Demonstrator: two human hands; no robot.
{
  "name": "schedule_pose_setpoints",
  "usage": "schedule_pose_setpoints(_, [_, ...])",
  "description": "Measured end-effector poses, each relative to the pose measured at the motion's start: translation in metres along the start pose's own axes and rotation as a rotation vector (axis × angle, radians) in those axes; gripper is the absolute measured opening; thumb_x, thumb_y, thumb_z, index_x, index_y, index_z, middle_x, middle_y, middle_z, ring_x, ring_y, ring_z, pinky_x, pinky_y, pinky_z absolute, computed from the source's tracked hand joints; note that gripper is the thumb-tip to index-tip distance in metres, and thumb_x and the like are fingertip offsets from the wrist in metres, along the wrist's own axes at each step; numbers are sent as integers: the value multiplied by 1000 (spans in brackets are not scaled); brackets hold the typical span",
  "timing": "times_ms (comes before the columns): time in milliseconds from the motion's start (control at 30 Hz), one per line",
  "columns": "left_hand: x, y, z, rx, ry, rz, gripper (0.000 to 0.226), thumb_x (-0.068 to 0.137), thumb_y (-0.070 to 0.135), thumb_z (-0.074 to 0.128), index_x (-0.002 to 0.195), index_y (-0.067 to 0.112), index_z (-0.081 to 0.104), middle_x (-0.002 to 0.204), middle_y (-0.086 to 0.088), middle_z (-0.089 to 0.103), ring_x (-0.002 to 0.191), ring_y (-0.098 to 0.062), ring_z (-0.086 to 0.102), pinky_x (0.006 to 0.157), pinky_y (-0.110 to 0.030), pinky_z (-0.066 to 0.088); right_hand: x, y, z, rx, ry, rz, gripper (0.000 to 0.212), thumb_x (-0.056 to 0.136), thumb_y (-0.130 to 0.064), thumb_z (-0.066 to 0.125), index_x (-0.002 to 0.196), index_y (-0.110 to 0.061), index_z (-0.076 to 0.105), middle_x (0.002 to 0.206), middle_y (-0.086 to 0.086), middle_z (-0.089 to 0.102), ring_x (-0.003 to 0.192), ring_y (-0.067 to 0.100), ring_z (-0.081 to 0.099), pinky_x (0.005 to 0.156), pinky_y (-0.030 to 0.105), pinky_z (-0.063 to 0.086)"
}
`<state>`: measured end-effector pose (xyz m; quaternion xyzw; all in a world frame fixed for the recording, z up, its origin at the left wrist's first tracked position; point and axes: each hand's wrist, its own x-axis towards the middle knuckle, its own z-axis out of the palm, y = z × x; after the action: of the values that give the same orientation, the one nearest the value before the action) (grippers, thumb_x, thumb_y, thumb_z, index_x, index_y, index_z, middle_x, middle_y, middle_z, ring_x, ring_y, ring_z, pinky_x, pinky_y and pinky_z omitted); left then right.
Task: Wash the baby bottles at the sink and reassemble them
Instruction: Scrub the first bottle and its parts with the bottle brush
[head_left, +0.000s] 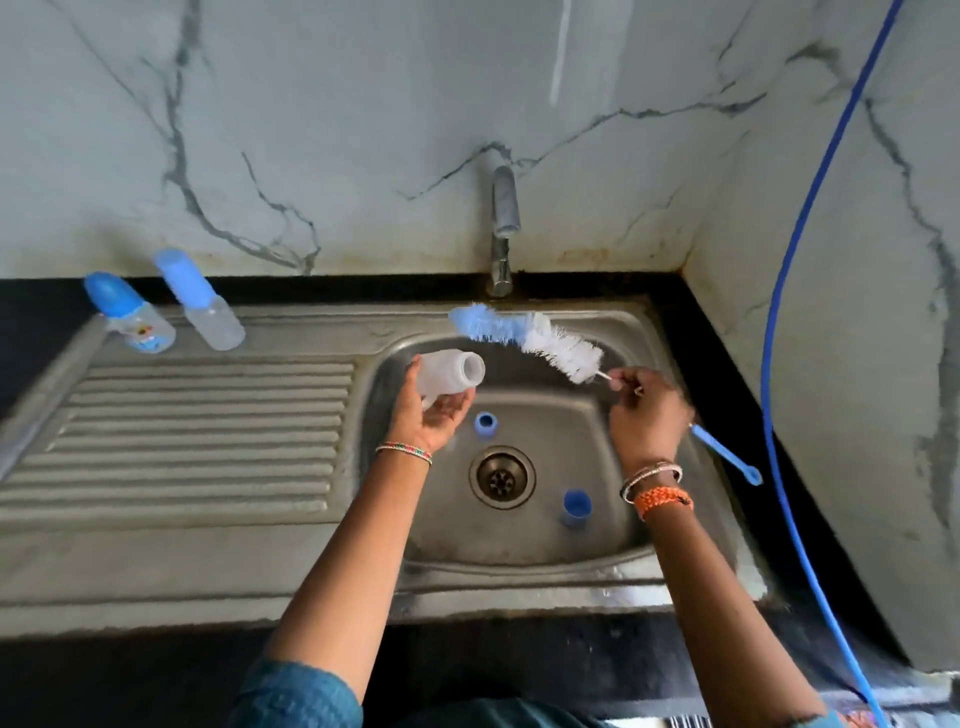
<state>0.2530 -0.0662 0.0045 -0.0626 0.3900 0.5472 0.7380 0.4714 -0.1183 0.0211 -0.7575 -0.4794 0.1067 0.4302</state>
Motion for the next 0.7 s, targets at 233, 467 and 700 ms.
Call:
schedule_pose_setpoints(233, [-14, 56, -4, -236, -27, 163, 48, 89, 36, 62, 115, -1, 46, 101, -20, 56, 86, -30, 60, 48, -38, 57, 7, -42, 2, 96, 28, -221, 18, 80, 4, 62, 84, -10, 72, 91, 9, 71, 89, 35, 64, 84, 55, 47])
schedule_pose_setpoints(467, [-17, 71, -13, -151, 49, 267, 55, 88, 39, 62, 126, 3, 43, 117, -19, 53, 100, -30, 61, 69, -43, 57, 2, -55, 11, -84, 41, -430, 23, 77, 8, 62, 83, -12, 72, 86, 6, 67, 88, 32, 54, 77, 35, 22])
schedule_pose_setpoints(700, [-8, 68, -19, -21, 141, 301, 48, 87, 41, 63, 114, 6, 45, 101, -18, 54, 100, -30, 58, 87, -44, 52, -6, -65, 7, -210, 158, -744, 31, 64, 12, 73, 83, -13, 76, 73, 3, 64, 69, 30, 56, 68, 36, 33])
